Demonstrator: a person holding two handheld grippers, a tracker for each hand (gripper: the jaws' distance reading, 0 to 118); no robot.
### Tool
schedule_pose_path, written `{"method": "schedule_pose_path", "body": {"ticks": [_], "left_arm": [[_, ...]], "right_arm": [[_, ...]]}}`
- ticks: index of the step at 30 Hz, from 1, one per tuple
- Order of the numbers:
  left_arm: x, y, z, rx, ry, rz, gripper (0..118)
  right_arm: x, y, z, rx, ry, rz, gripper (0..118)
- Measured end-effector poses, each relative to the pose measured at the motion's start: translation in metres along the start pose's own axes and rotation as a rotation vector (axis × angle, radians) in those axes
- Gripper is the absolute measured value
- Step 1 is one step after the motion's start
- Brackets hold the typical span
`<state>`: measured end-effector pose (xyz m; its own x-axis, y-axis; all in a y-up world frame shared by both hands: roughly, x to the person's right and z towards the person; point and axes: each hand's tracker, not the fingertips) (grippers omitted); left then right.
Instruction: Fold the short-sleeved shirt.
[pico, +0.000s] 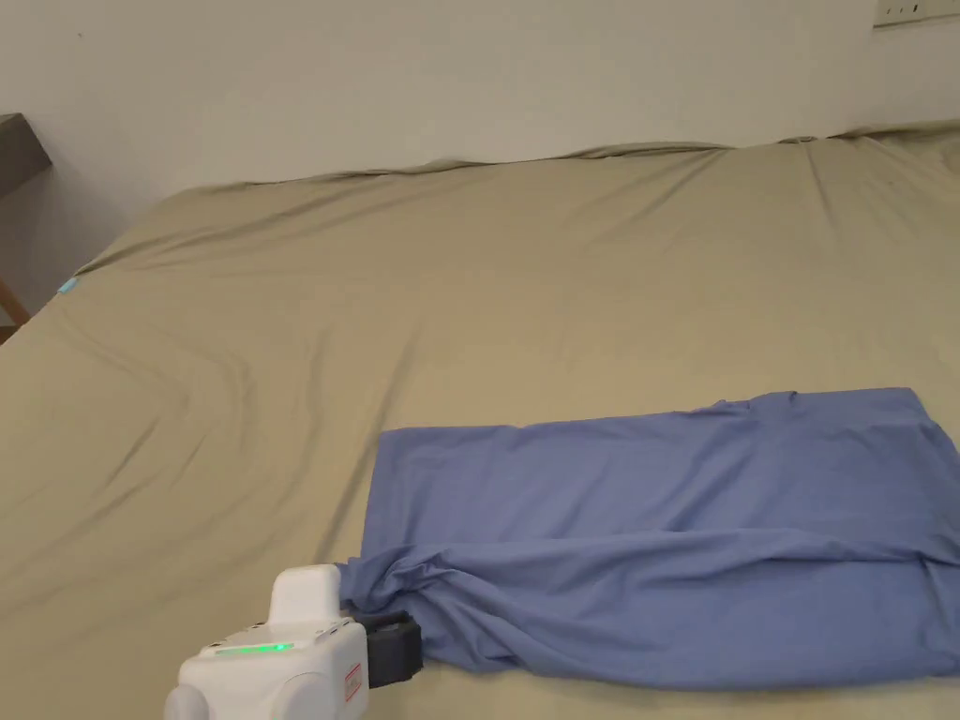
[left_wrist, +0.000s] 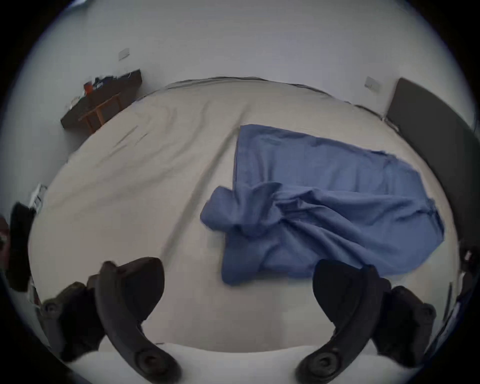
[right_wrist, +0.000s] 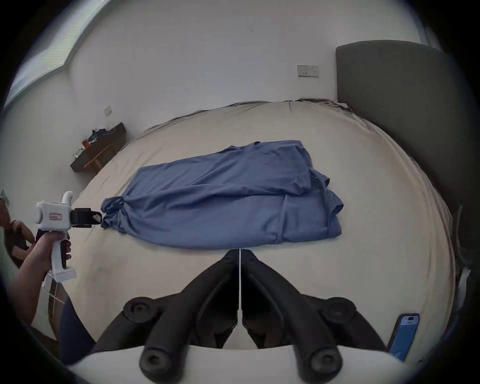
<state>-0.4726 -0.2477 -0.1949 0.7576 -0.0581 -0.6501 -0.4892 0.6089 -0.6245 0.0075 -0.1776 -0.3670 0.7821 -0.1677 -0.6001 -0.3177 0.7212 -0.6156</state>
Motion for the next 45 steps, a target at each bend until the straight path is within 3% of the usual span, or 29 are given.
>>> {"method": "schedule_pose_path", "body": {"ticks": [3, 6, 7, 8, 9, 10, 12, 14, 17, 18, 20, 22, 25, 29, 30, 31, 33, 35, 39, 45], "left_arm": [[0.009, 0.003, -0.023, -0.04, -0.01, -0.005, 117], [0.013, 0.005, -0.029, -0.062, -0.007, 0.007, 95], [0.015, 0.006, -0.029, -0.063, -0.019, 0.005, 95], [0.016, 0.004, -0.023, -0.045, -0.054, 0.005, 63], [0.021, 0.004, -0.02, -0.037, -0.092, 0.009, 20], [0.028, 0.005, -0.016, -0.041, -0.076, -0.008, 11], [0.029, 0.004, -0.008, -0.041, -0.062, -0.037, 11], [0.016, 0.007, 0.003, -0.003, -0.148, 0.085, 11], [0.001, 0.01, 0.022, 0.008, -0.181, 0.111, 11], [0.0, 0.011, 0.028, 0.014, -0.191, 0.106, 11], [0.001, 0.012, 0.04, 0.013, -0.235, 0.1, 11], [0.001, 0.014, 0.045, 0.028, -0.219, 0.078, 11], [0.002, 0.015, 0.046, 0.027, -0.212, 0.065, 11], [0.0, 0.015, 0.043, 0.01, -0.225, 0.092, 11], [0.001, 0.015, 0.043, 0.007, -0.225, 0.092, 11], [0.001, 0.015, 0.043, 0.004, -0.226, 0.091, 11], [0.0, 0.015, 0.041, -0.002, -0.229, 0.094, 11], [-0.006, 0.015, 0.038, -0.022, -0.253, 0.119, 11], [-0.024, 0.017, 0.04, -0.05, -0.336, 0.178, 11], [-0.051, 0.021, 0.064, -0.075, -0.404, 0.165, 11]], "right_arm": [[0.008, 0.001, 0.0, 0.001, -0.026, -0.016, 4], [0.016, 0.002, -0.003, -0.015, -0.045, -0.034, 4], [0.019, 0.003, -0.005, -0.02, -0.054, -0.034, 4], [0.021, 0.004, -0.007, -0.025, -0.065, -0.035, 4], [0.022, 0.005, -0.009, -0.03, -0.073, -0.036, 4], [0.024, 0.006, -0.012, -0.042, -0.088, -0.036, 4], [0.03, 0.008, -0.019, -0.066, -0.119, -0.026, 4], [0.038, 0.01, -0.025, -0.069, -0.118, -0.023, 4], [0.065, 0.02, -0.04, -0.074, -0.103, -0.001, 4], [0.072, 0.025, -0.044, -0.074, -0.101, 0.006, 26], [0.088, 0.039, -0.062, -0.108, -0.162, 0.021, 118], [0.101, 0.042, -0.086, -0.075, -0.136, 0.029, 116], [0.108, 0.05, -0.112, -0.151, -0.187, 0.07, 117], [0.114, 0.049, -0.138, -0.256, -0.166, 0.044, 117], [0.114, 0.047, -0.144, -0.28, -0.183, 0.038, 110], [0.114, 0.046, -0.148, -0.282, -0.184, 0.036, 90], [0.113, 0.046, -0.146, -0.252, -0.137, -0.005, 22], [0.11, 0.047, -0.139, -0.232, -0.061, -0.062, 18], [0.12, 0.053, -0.117, -0.248, -0.008, -0.129, 14], [0.11, 0.059, -0.053, -0.231, -0.005, 0.028, 13]]}}
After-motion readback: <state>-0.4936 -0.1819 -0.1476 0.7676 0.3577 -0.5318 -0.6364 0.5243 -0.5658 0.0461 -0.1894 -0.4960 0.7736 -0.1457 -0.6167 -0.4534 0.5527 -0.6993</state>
